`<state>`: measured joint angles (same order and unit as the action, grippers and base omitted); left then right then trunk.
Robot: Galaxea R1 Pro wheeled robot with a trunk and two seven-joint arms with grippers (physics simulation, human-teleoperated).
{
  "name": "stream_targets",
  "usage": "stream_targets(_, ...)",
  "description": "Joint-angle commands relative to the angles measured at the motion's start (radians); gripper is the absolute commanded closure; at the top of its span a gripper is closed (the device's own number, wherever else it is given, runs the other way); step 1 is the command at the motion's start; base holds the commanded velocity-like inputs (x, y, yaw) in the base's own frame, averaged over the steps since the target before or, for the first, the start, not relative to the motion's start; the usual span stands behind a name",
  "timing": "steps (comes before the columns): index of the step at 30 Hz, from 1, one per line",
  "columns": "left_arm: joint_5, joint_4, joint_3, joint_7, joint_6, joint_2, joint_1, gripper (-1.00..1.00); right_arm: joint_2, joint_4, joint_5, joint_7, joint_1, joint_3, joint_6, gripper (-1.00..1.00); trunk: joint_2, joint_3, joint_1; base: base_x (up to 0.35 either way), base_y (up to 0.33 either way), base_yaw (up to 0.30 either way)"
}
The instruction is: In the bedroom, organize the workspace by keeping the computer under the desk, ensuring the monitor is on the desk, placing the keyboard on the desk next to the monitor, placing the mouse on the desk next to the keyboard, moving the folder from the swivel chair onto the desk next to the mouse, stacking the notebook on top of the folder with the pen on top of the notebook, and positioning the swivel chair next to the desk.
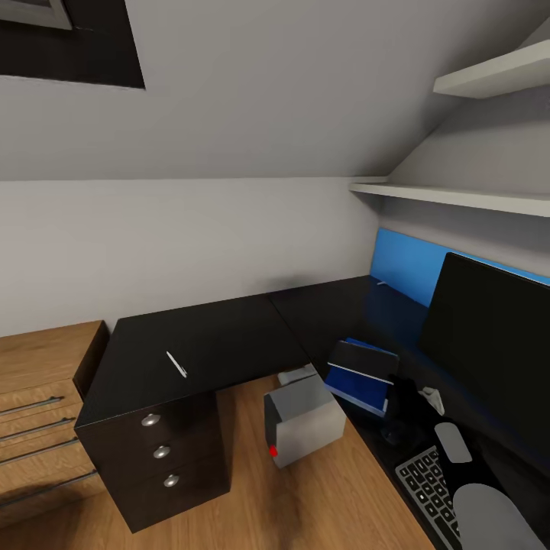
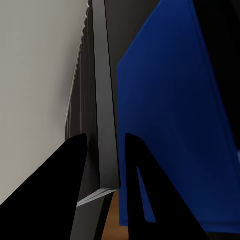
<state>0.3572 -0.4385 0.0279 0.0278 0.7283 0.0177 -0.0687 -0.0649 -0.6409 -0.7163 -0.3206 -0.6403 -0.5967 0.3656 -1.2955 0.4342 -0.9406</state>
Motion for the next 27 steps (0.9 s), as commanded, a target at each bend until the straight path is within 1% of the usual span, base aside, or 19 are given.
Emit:
stream_targets(1, -0.004, -0.002, 0.003, 0.003, 0.0, 0.001, 0.0, -1.0, 0.0, 0.0, -0.006, -0.002, -0.001, -0.005, 0.009, 1.0, -0.001, 0.001, 0.0, 0.0, 0.0, 0.0)
stream_targets(27, -0.003, -0.002, 0.003, 0.004, 0.0, 0.001, 0.0, -1.0, 0.0, 0.0, -0.006, -0.001, -0.001, -0.005, 0.007, 1.0, -0.001, 0.001, 0.0, 0.0, 0.0, 0.0)
